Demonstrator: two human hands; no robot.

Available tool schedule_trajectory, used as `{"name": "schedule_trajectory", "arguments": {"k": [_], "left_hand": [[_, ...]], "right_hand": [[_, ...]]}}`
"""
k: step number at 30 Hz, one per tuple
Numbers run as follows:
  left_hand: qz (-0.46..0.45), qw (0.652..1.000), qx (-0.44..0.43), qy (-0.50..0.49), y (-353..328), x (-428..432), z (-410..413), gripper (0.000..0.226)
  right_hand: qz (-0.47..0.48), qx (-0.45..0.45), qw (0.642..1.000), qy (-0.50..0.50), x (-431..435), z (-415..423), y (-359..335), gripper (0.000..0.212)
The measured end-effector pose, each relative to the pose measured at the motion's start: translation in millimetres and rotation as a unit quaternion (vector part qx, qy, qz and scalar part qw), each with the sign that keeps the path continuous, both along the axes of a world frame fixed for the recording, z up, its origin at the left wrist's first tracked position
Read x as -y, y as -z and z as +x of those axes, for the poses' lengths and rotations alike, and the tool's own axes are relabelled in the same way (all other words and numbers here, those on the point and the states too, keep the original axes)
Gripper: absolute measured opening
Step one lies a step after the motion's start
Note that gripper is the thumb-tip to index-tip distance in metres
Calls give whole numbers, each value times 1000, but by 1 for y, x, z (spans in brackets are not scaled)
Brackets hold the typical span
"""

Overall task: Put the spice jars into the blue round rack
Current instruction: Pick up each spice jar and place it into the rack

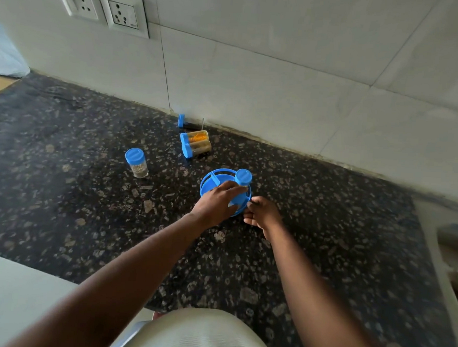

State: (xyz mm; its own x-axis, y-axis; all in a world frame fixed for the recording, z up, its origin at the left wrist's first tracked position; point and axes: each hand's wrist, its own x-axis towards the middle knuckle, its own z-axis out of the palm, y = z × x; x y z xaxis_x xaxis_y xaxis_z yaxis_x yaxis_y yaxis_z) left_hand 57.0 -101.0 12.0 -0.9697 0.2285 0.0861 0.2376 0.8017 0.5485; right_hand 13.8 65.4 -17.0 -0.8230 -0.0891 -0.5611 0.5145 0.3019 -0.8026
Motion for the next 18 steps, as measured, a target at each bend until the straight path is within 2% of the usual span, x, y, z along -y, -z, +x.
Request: {"name": "schedule_trajectory", "arguments": {"k": [5,7,9,12,15,18], "left_hand": [[-15,999,-4,-52,1,31,7,80],[28,987,-30,-155,-1,57,11,80],[43,956,-56,-285,-4,88,12,77],[-26,913,-13,-407,-6,137,8,76],[-67,906,53,-415,-1,174,-2,71],[-41,921,89,-377,1,195,-15,56]], "right_hand": [[18,-16,999,22,16,-8,4,17],[5,-12,999,38,25,-11,6,18],[0,-2,999,39,33,-14,5,28],[-2,13,999,37,49,-18,-1,36],[-8,26,999,41,64,-22,-1,38],[-13,37,998,44,71,-25,1,38]]}}
